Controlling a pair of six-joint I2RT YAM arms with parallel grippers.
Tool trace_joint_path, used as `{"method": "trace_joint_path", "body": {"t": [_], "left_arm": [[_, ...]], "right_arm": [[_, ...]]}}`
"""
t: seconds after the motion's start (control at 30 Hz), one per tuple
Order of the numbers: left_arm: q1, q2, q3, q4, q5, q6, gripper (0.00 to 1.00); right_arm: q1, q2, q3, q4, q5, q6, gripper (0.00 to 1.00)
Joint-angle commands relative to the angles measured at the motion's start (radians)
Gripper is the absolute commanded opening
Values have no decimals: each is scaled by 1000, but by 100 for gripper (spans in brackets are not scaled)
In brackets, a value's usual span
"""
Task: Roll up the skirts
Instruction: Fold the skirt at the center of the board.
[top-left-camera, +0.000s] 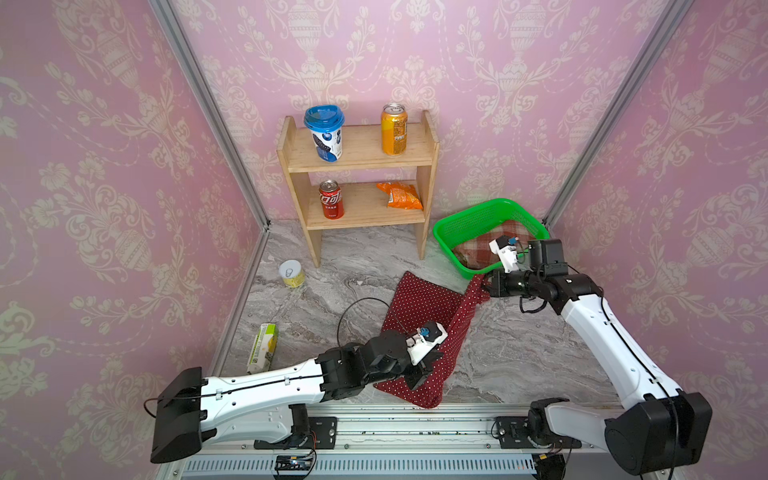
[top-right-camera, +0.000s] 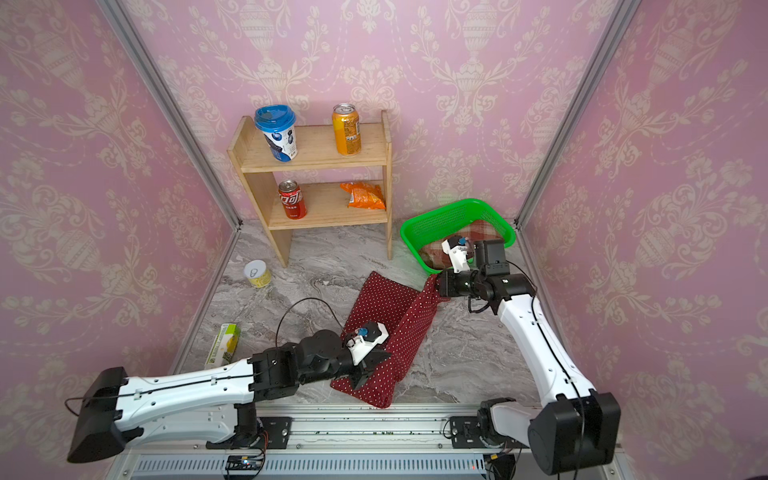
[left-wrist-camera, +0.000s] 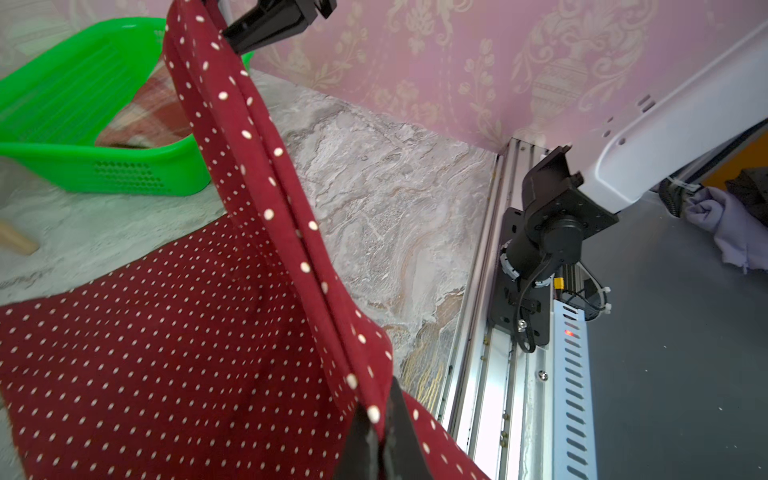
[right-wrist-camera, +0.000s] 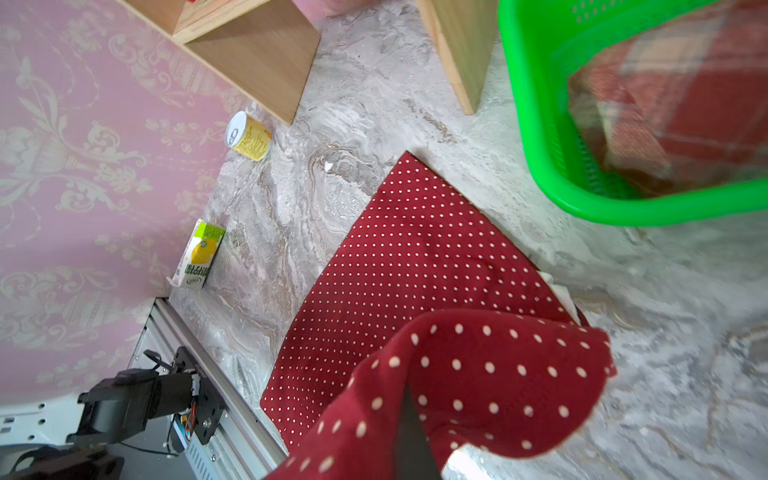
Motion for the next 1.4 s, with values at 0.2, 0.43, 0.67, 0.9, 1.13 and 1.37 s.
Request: {"method": "trace_joint_path", "body": {"t": [0.2, 0.43, 0.67, 0.9, 1.13, 1.37], "left_arm": [[-42, -196, -233, -102, -172, -297, 0], [-52, -221, -320, -125, -242, -418, 0], [-25, -199, -347, -162, -313, -510, 0], [106, -223, -364, -288, -256, -613, 0], [132, -176, -363, -263, -159, -614, 44], [134, -128, -312, -245, -151, -557, 67]], "right_arm": [[207, 268, 211, 166, 134, -78, 0], [304, 474, 323, 150, 199, -86, 0], [315, 660, 422, 136, 251, -46, 0], [317, 806, 551, 108, 313, -4, 0], [312, 841, 630, 78, 305, 11, 100], [242, 665, 507, 48, 293, 41, 100]]}}
